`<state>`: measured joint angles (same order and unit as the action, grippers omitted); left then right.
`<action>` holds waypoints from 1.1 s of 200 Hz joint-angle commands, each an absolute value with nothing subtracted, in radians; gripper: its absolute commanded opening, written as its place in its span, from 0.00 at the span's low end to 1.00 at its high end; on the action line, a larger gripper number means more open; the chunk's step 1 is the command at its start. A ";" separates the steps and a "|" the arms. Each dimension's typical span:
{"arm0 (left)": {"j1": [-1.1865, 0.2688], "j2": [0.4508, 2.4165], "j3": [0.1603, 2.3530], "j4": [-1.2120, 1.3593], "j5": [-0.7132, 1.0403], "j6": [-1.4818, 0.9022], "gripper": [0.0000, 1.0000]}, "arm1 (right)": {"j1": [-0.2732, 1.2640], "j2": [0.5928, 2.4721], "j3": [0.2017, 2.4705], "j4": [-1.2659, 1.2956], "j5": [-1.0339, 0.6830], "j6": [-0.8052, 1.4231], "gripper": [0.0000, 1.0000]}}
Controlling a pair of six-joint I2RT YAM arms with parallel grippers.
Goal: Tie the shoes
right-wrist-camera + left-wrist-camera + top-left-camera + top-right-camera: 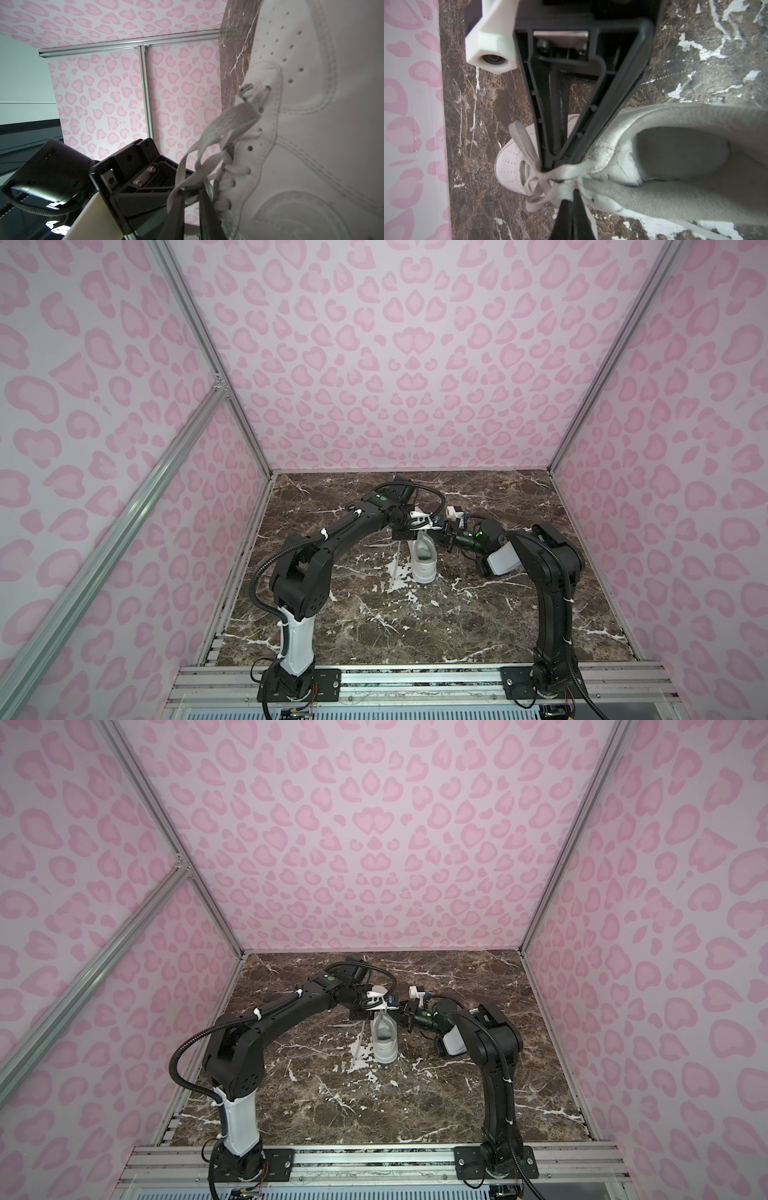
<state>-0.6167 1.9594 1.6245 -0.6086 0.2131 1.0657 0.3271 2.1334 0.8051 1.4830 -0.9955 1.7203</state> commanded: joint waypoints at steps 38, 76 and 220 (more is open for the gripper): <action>-0.624 1.965 1.635 -0.632 0.232 1.070 0.03 | 0.329 2.147 0.816 1.554 -1.003 1.740 0.15; -0.626 1.967 1.642 -0.630 0.238 1.063 0.03 | 0.330 2.148 0.810 1.557 -1.003 1.742 0.17; -0.626 1.989 1.676 -0.653 0.242 1.054 0.03 | 0.333 2.152 0.808 1.554 -1.012 1.738 0.15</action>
